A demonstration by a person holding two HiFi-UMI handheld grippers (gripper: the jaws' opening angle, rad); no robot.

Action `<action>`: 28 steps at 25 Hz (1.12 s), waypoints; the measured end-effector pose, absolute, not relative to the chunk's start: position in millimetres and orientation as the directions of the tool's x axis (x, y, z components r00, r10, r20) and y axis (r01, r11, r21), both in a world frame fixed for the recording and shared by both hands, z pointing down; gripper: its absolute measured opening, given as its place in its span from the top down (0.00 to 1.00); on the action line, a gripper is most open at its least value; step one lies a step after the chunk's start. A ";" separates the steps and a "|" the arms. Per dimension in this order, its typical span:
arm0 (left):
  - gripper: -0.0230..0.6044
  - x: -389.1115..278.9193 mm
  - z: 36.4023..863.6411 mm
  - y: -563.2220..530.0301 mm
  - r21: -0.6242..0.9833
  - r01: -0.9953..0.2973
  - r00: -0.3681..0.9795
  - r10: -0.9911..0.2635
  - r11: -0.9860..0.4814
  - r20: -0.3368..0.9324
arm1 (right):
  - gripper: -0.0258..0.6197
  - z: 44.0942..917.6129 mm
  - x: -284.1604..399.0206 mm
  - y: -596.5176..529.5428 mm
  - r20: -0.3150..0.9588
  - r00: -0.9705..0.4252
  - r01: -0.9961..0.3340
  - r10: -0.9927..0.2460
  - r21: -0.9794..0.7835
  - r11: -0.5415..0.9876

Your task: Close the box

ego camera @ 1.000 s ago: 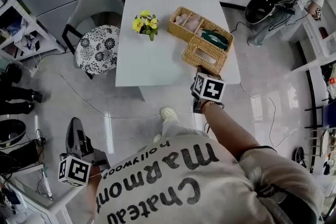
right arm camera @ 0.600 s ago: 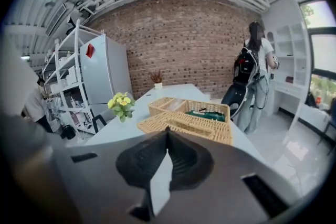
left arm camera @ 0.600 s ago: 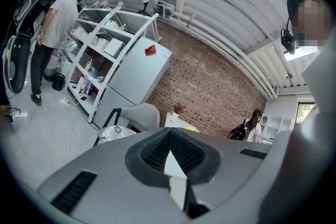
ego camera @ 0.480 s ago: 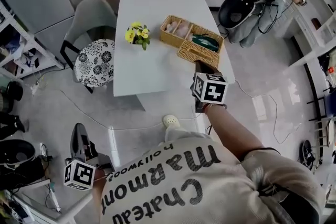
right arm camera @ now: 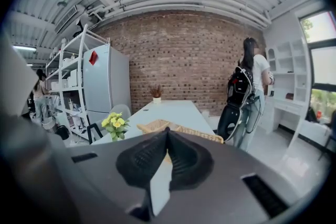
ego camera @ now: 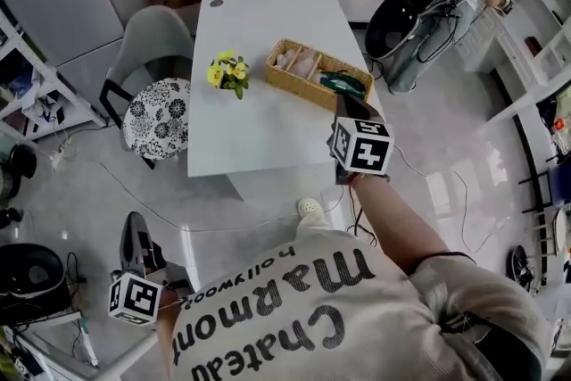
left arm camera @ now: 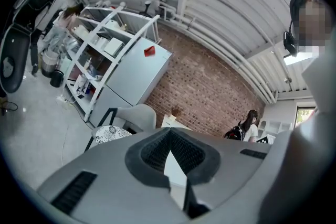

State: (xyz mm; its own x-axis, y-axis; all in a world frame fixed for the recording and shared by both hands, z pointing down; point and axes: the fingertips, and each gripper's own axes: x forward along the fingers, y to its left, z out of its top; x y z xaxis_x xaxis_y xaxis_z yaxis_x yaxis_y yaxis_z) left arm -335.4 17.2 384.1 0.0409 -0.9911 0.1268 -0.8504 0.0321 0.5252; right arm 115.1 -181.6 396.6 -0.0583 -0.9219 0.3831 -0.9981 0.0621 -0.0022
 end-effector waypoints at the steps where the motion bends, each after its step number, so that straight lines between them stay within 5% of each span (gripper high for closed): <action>1: 0.96 -332.6 384.5 13.7 0.527 -0.849 0.041 -0.991 0.032 0.126 | 0.95 393.1 117.5 -185.1 0.375 -0.059 -0.998 -0.925 0.003 0.065; 28: 0.96 -262.4 380.9 -77.0 0.509 -0.855 -0.013 -0.986 0.096 0.164 | 0.95 378.7 192.5 -296.9 0.341 -0.122 -0.992 -0.932 -0.005 0.127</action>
